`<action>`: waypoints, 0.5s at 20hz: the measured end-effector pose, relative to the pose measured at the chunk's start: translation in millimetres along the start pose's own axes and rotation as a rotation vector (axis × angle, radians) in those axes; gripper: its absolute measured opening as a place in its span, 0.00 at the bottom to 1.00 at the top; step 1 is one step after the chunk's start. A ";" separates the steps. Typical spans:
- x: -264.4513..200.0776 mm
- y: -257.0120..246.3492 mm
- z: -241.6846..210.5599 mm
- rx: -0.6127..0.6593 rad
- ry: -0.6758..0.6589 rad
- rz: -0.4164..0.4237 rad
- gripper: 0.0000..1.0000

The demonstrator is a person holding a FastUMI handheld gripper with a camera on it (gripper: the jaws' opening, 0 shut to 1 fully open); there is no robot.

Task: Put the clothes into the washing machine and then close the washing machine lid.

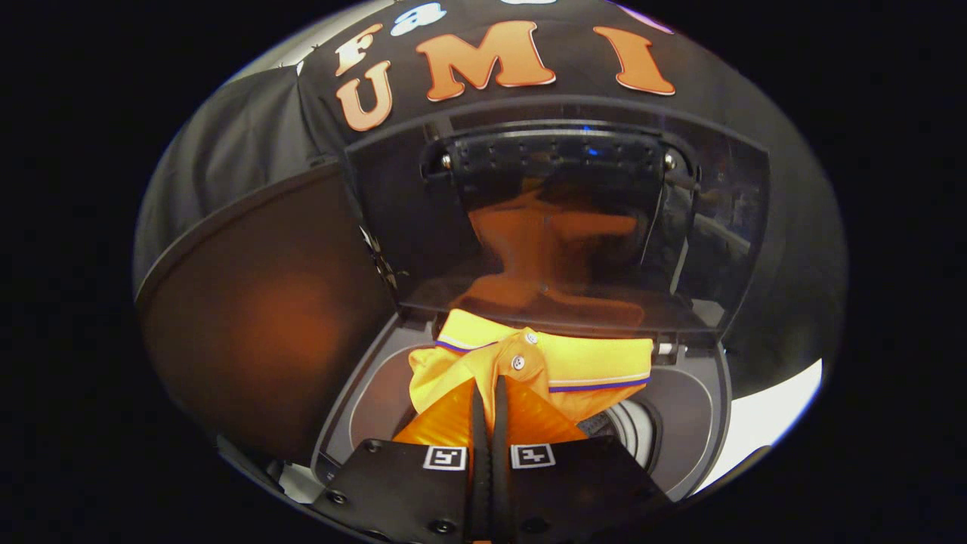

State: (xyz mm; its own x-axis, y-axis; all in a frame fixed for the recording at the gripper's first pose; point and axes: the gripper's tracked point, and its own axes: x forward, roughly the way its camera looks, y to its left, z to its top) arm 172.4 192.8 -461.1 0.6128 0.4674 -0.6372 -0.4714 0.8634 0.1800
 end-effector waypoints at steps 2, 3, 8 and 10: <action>16.1 -0.9 -13.0 0.024 0.048 -0.005 0.08; 21.0 -2.9 -17.7 0.027 0.071 -0.016 0.08; 46.1 -12.1 -62.2 0.045 0.242 -0.062 0.08; 54.0 -14.4 -80.5 0.073 0.326 -0.072 0.08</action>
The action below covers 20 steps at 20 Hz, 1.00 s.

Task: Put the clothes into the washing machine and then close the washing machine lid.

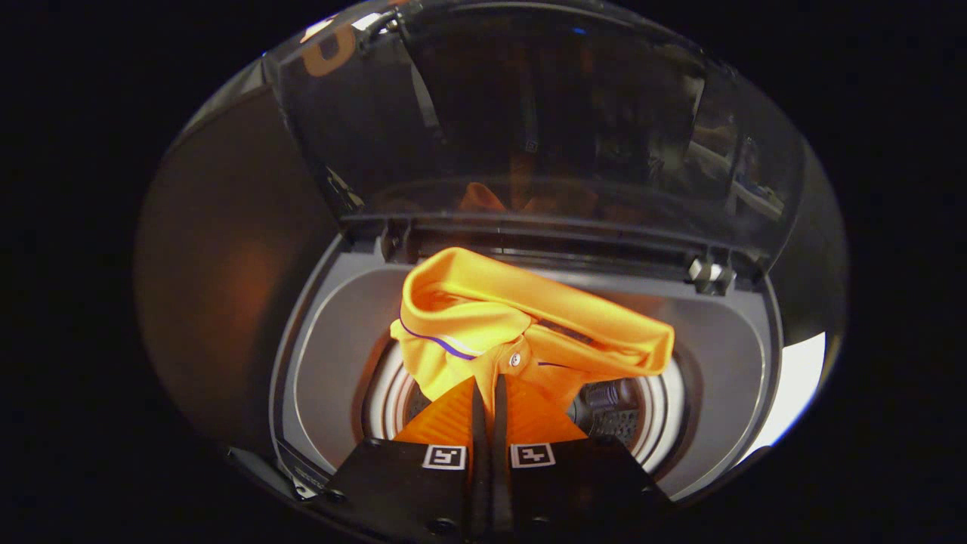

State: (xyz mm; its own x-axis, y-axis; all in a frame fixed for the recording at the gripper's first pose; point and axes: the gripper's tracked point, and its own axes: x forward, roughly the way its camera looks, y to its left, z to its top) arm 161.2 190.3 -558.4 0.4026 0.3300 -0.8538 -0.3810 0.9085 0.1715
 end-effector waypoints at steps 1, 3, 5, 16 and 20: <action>8.0 -1.2 -9.4 0.021 0.033 -0.007 0.08; 17.9 -3.0 -19.3 0.058 0.083 -0.015 0.08; 24.8 -4.5 -25.4 0.080 0.123 -0.020 0.08; 51.0 -12.4 -42.9 0.150 0.264 -0.057 0.08; 48.3 -10.9 -43.9 0.146 0.268 -0.063 0.08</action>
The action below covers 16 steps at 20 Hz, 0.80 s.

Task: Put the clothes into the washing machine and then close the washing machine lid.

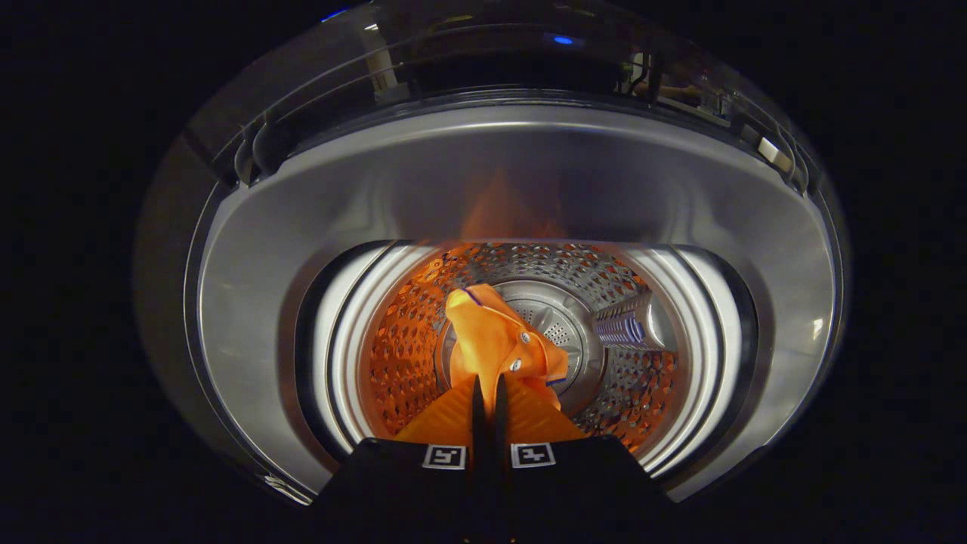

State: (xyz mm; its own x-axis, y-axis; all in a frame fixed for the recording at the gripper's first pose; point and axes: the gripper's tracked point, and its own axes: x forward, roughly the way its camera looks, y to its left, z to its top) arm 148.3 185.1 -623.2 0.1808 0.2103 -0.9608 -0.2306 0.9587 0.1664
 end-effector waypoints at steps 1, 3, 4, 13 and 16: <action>0.6 -1.4 1.2 0.003 0.000 -0.004 0.08; 1.8 -3.0 0.2 0.015 0.002 -0.017 0.08; 1.6 -3.9 0.4 0.022 0.006 -0.030 0.08; 2.1 -9.5 -15.8 0.042 0.013 -0.049 1.00; -2.8 -9.6 -16.6 0.033 -0.013 -0.044 0.99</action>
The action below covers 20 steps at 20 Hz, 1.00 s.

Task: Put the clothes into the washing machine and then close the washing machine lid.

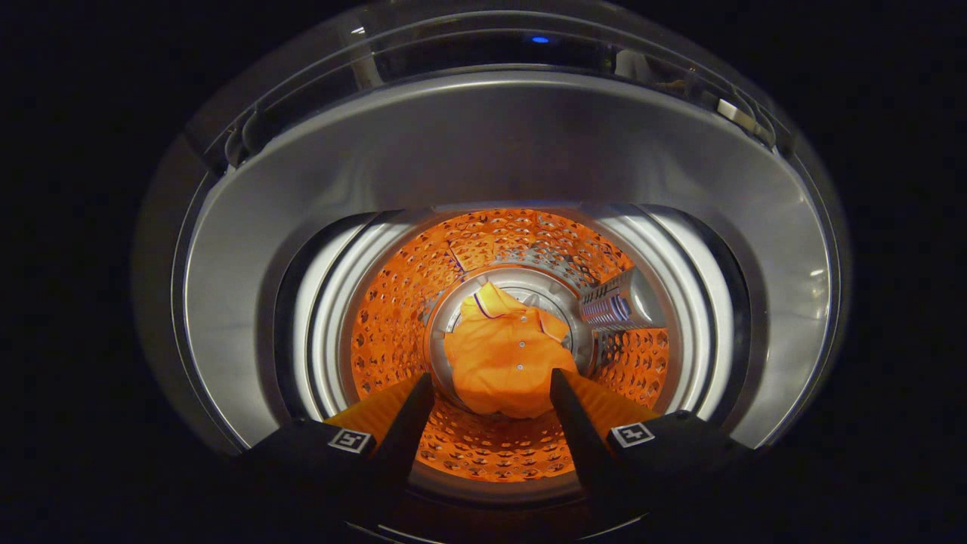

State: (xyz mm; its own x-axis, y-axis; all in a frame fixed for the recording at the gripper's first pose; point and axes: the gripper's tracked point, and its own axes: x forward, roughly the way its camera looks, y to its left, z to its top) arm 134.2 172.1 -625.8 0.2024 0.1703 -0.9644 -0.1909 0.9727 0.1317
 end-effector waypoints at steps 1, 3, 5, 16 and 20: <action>-4.0 1.5 0.9 -0.007 -0.016 0.004 0.99; -13.2 2.9 5.5 -0.028 -0.055 0.000 0.99; -24.7 4.6 10.1 -0.050 -0.100 -0.009 0.99; -149.2 32.2 57.5 -0.066 -0.510 0.075 0.99; -226.8 44.0 83.0 -0.089 -0.695 0.101 0.99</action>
State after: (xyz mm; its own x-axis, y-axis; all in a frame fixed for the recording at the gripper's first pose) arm 159.6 189.3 -382.2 0.7399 0.3492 -0.5750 -0.3129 0.9353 0.1654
